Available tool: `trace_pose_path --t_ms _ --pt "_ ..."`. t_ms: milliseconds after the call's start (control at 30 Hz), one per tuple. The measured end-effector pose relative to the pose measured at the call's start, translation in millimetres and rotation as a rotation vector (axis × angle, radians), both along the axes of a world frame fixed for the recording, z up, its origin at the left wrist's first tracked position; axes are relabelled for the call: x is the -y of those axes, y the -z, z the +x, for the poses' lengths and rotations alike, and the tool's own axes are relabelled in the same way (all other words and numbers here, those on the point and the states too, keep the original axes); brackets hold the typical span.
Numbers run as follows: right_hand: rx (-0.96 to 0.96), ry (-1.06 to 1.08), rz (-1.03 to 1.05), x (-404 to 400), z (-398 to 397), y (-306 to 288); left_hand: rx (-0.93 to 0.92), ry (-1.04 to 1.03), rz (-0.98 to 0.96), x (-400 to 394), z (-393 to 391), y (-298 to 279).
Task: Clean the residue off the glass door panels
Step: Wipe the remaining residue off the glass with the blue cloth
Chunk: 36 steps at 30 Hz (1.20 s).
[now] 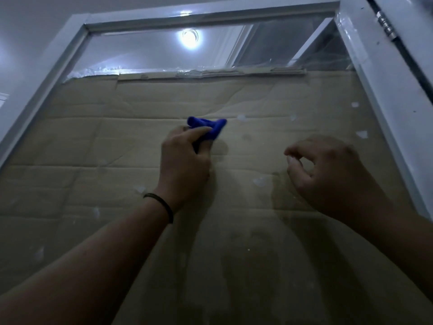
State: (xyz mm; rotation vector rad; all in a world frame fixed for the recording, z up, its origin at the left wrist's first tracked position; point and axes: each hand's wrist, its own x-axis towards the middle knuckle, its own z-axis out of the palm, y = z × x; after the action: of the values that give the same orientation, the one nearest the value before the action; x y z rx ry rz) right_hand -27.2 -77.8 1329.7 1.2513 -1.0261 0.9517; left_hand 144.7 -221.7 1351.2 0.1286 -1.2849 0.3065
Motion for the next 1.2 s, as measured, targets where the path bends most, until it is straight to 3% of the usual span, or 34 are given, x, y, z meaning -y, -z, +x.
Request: trace_pose_path --t_ms 100,367,467,833,1033,1200 --pt "0.002 -0.001 0.0 -3.9 -6.4 -6.9 -0.082 -0.054 0.059 6.8 11.6 -28.9" --pt "-0.005 -0.022 -0.008 -11.4 -16.7 -14.0 -0.02 -0.222 0.118 15.0 -6.1 -69.0" --pt "0.002 -0.008 -0.002 -12.5 -20.8 -10.3 -0.044 -0.211 0.117 8.5 -21.9 -69.3" --pt "0.005 -0.049 0.004 -19.0 -34.6 -2.1 0.165 -0.059 0.006 -27.9 -69.2 -47.1" --pt "-0.033 -0.08 -0.009 -27.8 -22.9 -4.1 -0.14 -0.055 0.012 -12.2 -17.7 -33.5" --pt "-0.052 -0.092 -0.032 -32.2 -18.0 -8.0 -0.031 -0.164 0.173 9.6 2.2 -26.9"
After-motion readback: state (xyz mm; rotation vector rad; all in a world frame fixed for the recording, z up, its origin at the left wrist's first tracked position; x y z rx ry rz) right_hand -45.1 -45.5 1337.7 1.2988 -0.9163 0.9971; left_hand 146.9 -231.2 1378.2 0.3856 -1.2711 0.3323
